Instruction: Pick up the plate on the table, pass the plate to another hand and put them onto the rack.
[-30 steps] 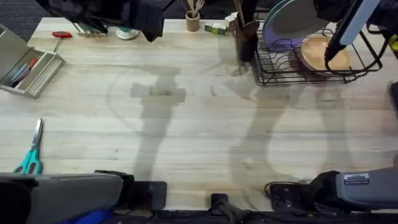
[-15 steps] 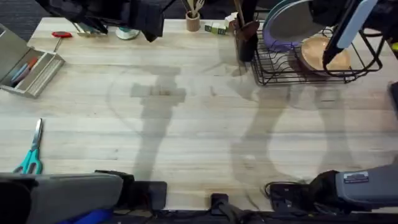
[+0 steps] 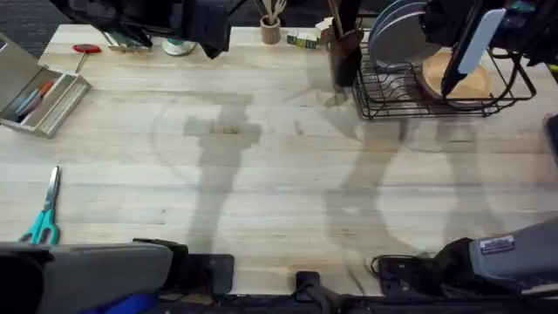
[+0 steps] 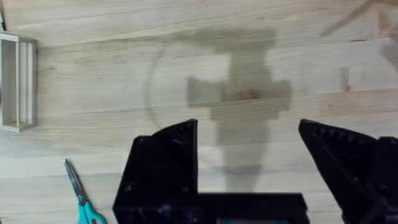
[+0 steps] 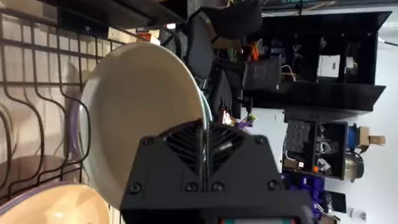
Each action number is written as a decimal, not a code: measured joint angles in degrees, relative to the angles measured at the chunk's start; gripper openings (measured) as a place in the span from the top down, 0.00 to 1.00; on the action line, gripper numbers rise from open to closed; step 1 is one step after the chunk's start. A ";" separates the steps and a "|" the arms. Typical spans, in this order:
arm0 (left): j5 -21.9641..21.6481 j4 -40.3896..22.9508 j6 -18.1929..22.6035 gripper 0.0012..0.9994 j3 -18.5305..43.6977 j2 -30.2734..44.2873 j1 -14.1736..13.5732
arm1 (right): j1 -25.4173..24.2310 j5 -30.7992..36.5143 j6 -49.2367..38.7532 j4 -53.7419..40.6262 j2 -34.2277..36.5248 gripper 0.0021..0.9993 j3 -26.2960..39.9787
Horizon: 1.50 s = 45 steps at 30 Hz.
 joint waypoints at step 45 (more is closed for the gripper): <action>0.57 0.00 0.00 0.01 0.00 0.00 0.02 | 0.31 4.12 30.15 -19.94 -19.09 0.00 0.28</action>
